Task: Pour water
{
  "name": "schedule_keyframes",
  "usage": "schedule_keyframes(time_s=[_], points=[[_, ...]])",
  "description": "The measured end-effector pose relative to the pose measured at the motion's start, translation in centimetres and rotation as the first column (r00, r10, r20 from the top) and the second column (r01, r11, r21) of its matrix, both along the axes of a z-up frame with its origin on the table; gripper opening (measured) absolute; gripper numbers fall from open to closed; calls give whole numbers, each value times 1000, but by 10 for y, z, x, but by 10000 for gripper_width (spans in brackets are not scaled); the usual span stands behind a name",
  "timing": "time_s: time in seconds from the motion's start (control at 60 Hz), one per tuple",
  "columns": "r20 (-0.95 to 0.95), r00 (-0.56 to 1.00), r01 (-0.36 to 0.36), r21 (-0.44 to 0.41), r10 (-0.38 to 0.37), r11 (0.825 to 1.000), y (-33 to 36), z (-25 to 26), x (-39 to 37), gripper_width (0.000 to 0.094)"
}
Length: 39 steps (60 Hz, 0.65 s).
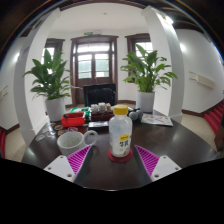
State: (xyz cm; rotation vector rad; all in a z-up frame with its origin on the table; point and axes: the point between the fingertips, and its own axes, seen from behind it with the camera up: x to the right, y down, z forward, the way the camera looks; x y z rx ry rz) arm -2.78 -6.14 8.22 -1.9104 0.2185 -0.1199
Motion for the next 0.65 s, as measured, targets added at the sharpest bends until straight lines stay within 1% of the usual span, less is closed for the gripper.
schedule_keyframes(time_s=[0.1, 0.217, 0.317, 0.583, 0.65], points=[[-8, 999, -52, 3, 52, 999, -25, 20, -17, 818], [-27, 993, -114, 50, 116, 992, -39, 48, -39, 819], [-16, 988, -150, 71, 151, 986, -52, 70, -56, 817], [21, 974, -227, 97, 226, 969, -61, 88, -82, 813], [16, 972, -236, 101, 236, 966, -61, 89, -86, 811]])
